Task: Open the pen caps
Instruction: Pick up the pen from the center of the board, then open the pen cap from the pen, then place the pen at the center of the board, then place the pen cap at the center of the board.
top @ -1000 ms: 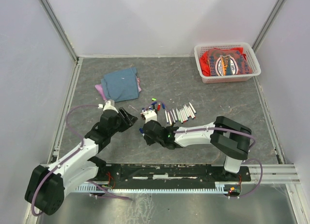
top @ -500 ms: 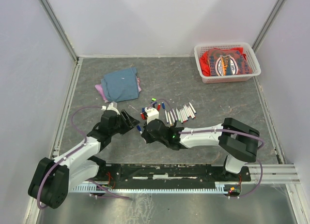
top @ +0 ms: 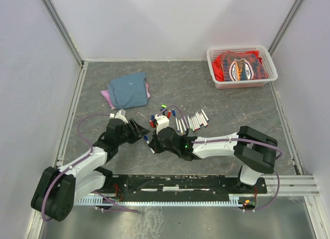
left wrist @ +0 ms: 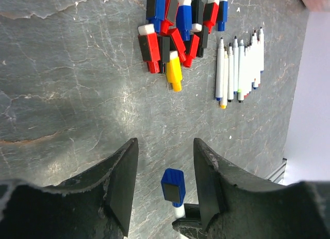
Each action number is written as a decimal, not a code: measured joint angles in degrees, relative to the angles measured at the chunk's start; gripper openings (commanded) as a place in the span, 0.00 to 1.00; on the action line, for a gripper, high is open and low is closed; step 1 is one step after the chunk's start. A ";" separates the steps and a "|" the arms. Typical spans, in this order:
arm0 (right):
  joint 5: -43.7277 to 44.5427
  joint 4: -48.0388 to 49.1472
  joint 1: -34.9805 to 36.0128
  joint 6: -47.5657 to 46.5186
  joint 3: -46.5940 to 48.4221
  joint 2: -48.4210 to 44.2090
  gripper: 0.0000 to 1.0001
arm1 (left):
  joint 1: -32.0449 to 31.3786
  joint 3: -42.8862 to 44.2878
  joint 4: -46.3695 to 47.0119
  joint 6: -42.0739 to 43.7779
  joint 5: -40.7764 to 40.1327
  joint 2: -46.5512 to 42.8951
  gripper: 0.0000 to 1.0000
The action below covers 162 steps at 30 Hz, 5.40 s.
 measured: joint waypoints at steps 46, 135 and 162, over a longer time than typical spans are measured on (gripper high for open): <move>-7.52 9.33 -3.28 4.00 -3.82 -0.31 0.01 | 2.43 -2.86 6.32 -4.07 8.07 0.44 0.03; -17.42 34.95 -10.91 8.13 -19.93 2.08 0.01 | -0.55 -0.15 41.11 -12.87 7.02 17.62 0.03; 10.64 -17.51 -18.95 -9.03 -1.70 -4.63 0.09 | -11.06 23.12 -2.54 -0.04 -17.27 30.69 0.04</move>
